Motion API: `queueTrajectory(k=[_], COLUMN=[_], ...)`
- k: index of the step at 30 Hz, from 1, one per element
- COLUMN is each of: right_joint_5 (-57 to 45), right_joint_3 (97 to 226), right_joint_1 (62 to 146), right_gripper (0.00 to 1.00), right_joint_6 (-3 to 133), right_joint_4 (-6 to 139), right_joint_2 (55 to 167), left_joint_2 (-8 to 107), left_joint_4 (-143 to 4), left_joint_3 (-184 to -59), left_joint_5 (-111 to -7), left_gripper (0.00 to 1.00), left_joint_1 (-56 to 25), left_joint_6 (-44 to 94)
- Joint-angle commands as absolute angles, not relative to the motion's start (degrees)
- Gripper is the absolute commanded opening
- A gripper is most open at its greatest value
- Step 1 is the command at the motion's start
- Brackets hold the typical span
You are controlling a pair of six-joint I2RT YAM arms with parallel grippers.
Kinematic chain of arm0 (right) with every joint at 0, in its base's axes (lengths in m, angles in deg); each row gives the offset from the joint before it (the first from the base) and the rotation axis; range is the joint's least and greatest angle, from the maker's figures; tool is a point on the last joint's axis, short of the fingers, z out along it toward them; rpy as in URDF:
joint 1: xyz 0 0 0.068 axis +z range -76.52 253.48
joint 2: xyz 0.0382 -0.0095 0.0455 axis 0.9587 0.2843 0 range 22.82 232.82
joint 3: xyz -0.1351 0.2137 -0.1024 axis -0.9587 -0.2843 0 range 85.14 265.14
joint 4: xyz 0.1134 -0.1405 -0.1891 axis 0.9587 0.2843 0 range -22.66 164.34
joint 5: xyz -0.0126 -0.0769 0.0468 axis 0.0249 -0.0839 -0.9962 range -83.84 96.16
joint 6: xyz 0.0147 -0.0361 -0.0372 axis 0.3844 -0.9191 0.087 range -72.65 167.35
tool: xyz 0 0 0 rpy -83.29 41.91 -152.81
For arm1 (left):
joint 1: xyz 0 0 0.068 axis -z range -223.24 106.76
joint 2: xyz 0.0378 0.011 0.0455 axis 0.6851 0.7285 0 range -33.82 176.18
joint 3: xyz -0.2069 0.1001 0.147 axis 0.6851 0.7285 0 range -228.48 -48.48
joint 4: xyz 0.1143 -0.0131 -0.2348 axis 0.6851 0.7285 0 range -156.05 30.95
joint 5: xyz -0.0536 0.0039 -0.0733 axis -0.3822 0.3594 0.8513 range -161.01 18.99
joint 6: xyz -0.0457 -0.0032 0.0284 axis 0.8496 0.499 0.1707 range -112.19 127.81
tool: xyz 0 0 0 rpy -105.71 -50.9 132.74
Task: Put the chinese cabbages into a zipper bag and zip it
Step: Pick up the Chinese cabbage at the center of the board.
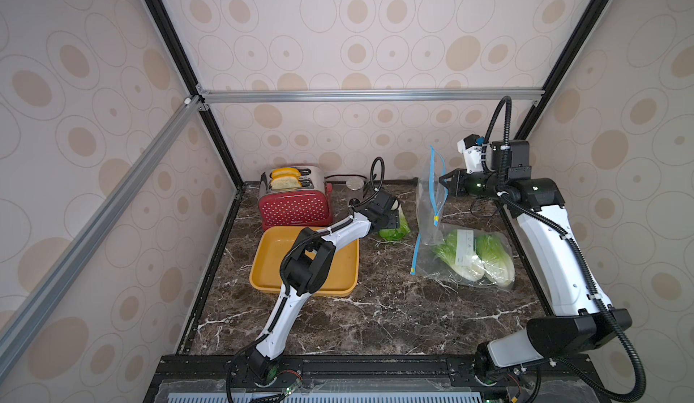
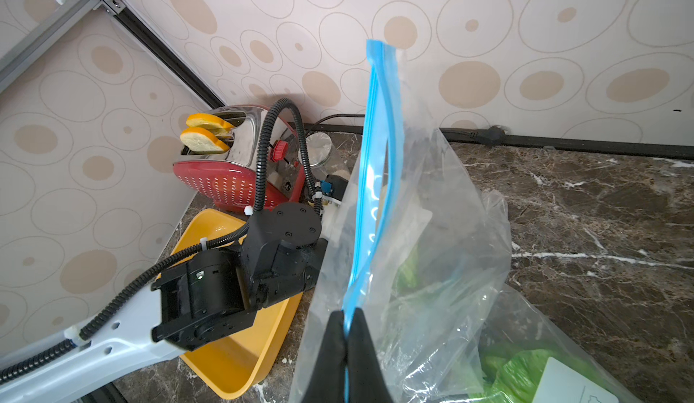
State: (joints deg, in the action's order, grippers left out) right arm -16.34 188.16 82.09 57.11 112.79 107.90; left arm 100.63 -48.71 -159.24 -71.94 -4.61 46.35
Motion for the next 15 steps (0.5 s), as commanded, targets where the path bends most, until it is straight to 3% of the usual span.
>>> queueTrajectory(k=[1, 7, 15], right_joint_5=[-18.1, -17.3, -18.8], right_joint_3=[187.2, 186.0, 186.5], right_joint_1=[82.0, 82.0, 82.0], right_gripper=[0.0, 0.0, 0.0], right_joint_6=[56.5, 56.3, 56.4], right_joint_4=[111.7, 111.5, 112.4], right_joint_2=[107.0, 106.1, 105.8], left_joint_2=[101.2, 97.5, 87.9], left_joint_4=[-46.8, -47.6, -47.8], left_joint_3=[-160.7, -158.6, -156.5], left_joint_5=[-72.2, -72.6, -69.1], left_gripper=[0.57, 0.33, 0.28], left_joint_1=[-4.5, -4.5, -4.5], left_joint_6=[47.0, 45.6, 43.2])
